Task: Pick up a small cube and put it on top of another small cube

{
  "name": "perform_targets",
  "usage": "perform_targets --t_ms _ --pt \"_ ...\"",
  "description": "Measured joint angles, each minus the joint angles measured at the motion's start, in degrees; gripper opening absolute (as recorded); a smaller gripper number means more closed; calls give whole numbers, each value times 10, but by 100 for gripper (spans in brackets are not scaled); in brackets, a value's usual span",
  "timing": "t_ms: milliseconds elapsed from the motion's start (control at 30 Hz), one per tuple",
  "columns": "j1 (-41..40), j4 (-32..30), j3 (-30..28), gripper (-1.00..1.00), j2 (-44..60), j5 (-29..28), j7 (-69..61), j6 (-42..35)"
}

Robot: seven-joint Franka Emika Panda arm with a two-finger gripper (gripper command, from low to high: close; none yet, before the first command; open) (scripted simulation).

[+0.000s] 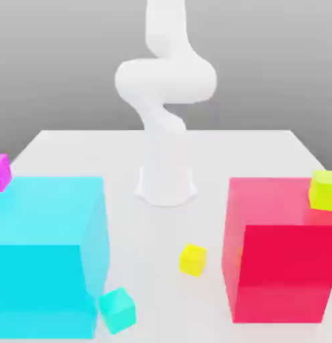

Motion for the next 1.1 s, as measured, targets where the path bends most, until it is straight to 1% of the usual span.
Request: perform_targets --t_ms 200,400,533,667,800,867,1000,1033,1100 --pt "7 -50 38 0 85 -87 -83 43" --pt "18 -102 47 0 179 -155 -181 87" --pt "31 -144 39 0 242 -179 -258 124" --pt "46 -191 26 0 301 -183 -348 170" --pt "67 -242 10 0 354 -164 -451 221" --pt "73 -281 5 0 369 -120 -476 258" --pt "101 -366 -13 0 397 4 -510 332" --pt "105 -374 -15 0 404 20 -514 342" --pt "110 -375 -16 0 417 31 -514 354"
